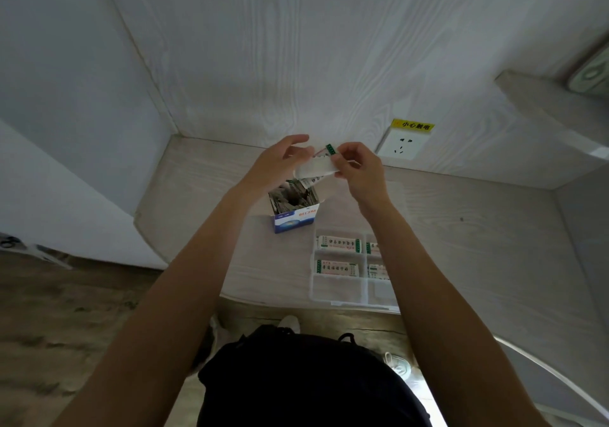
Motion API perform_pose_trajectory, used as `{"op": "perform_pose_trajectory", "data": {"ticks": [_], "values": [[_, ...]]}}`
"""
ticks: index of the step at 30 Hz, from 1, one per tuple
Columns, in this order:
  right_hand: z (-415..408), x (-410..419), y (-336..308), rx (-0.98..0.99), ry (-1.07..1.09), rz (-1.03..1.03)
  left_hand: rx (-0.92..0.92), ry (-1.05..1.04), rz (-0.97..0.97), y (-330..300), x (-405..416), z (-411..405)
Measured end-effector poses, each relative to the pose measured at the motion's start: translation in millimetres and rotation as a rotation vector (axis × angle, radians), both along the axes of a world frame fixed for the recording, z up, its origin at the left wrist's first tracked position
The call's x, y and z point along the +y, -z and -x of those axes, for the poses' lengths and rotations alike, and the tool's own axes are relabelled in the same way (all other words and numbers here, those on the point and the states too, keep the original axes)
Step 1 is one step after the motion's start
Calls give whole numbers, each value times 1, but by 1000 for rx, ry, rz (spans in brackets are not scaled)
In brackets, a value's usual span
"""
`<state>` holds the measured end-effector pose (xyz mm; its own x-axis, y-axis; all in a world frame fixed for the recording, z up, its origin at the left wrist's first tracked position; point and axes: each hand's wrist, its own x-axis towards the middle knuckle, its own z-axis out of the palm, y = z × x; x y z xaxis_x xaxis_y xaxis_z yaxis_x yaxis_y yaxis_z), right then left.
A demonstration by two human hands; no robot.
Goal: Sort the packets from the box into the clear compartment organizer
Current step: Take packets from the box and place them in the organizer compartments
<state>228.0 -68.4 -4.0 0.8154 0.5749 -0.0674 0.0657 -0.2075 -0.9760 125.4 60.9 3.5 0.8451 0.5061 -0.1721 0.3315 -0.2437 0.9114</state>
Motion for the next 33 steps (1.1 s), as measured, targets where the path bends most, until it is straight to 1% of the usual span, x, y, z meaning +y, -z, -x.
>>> {"op": "perform_pose_trajectory", "data": {"ticks": [3, 8, 13, 16, 18, 19, 23, 25, 26, 28, 30, 33], "values": [[-3, 5, 3, 0, -12, 22, 58, 89, -9, -1, 4, -4], [-6, 9, 5, -2, 4, 42, 70, 175, -195, 0, 4, -8], [-4, 7, -2, -18, -3, 82, 66, 140, -256, 4, 0, -6], [1, -3, -9, -23, -107, 59, 31, 125, -235, 1, -10, 0], [7, -15, -13, -47, -183, 45, -2, 123, -183, -2, -22, 7], [11, -22, -14, -54, -197, 43, -19, 112, -113, -3, -30, 11], [25, -56, -7, -28, -148, 91, -18, 58, 310, 4, -66, 26], [30, -74, 4, -37, -90, 135, 26, 96, 551, 13, -83, 28], [31, -81, 10, -49, -53, 158, 57, 135, 607, 18, -90, 28], [34, -93, 21, -64, 8, 200, 103, 204, 586, 30, -102, 29], [36, -105, 29, -66, 65, 238, 128, 234, 507, 36, -112, 28], [38, -123, 36, 17, 176, 227, 161, 285, 408, 43, -121, 26]]}}
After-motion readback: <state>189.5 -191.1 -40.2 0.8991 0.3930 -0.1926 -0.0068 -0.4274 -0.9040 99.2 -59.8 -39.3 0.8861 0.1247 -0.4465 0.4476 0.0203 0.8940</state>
